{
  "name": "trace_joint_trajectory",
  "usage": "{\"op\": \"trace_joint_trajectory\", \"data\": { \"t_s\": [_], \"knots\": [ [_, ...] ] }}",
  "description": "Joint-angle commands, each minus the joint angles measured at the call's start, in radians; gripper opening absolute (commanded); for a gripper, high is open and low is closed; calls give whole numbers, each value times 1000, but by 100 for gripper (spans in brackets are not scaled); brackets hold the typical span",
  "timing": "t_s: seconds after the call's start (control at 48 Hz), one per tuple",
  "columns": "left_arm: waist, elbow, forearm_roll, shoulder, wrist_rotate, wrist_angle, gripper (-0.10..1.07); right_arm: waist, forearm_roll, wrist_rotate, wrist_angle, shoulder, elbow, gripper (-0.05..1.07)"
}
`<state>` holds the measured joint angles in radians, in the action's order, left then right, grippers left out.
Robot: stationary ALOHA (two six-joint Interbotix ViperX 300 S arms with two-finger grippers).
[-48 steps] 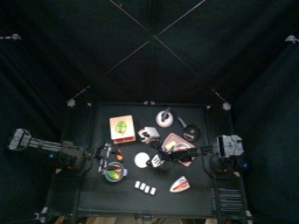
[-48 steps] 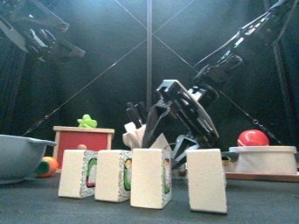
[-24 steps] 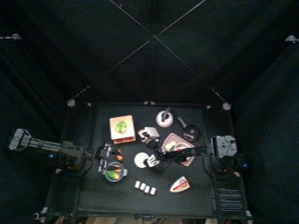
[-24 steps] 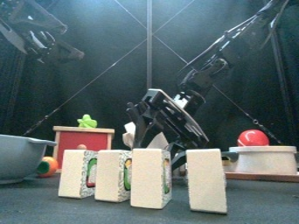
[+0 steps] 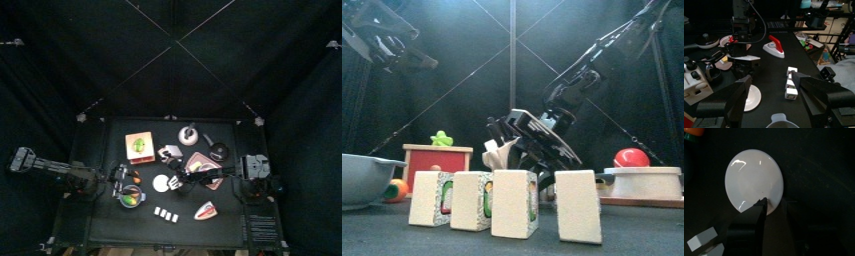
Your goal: Move small plate down
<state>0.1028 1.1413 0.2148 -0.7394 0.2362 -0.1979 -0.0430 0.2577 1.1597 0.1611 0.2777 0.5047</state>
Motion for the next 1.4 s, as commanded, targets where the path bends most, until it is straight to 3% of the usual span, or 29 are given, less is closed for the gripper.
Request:
{"op": "trace_joint_trajectory", "data": {
  "t_s": [0.0, 0.25, 0.417, 0.833, 1.062, 1.375],
  "knots": [
    [0, -14, -2, 3, 2, -9, 98, 3, 0, 0, 11, -3, -12, 65],
    [0, -12, 0, 3, 2, -6, 98, 8, 0, 0, 41, -14, -18, 51],
    [0, -11, -2, 3, 2, -6, 98, 15, 0, 0, 61, -41, -11, 48],
    [0, -8, -2, 3, 2, -2, 98, 40, 12, 0, 52, -117, 26, 49],
    [0, -8, -2, 3, 2, -3, 98, 54, 14, 0, -55, -117, 49, 59],
    [-2, -6, -2, 3, 2, -2, 98, 57, 74, -2, -81, -63, -67, 64]
  ]
}}
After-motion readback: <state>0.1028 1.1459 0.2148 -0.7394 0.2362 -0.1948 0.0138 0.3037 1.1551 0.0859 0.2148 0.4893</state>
